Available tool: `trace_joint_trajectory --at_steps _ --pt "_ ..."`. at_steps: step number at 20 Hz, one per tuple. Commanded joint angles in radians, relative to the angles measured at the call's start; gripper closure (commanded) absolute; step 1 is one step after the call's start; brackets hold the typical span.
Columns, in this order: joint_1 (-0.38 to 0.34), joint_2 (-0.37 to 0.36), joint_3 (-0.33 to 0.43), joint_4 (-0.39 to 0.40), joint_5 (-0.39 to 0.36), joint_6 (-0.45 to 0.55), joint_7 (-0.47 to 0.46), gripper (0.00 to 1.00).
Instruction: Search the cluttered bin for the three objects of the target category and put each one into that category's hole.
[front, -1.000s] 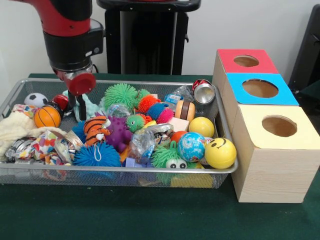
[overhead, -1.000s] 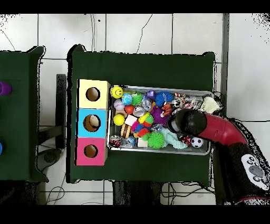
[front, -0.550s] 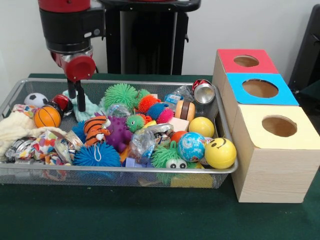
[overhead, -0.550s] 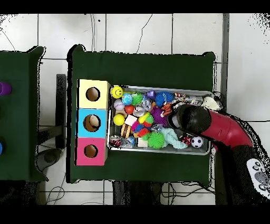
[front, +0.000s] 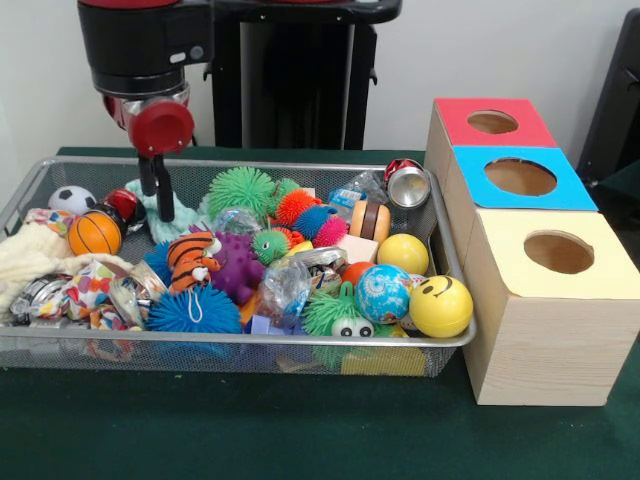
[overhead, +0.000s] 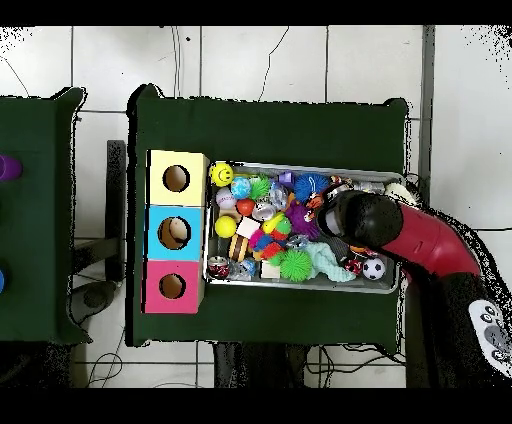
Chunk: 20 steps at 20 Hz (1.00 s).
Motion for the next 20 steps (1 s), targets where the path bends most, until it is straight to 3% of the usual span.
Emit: trace_joint_trajectory --at_steps 1,9,12,14,20 --pt "0.020 0.084 0.067 -0.022 0.020 0.013 0.013 0.00" --pt "0.041 0.172 0.087 -0.154 0.027 0.073 -0.017 0.00" --pt "-0.027 0.198 0.208 -0.168 0.019 0.097 -0.196 0.00" --pt "-0.063 0.199 0.275 -0.149 0.030 0.091 -0.246 0.00" --pt "-0.082 0.200 0.334 -0.171 0.056 0.128 -0.174 0.00"
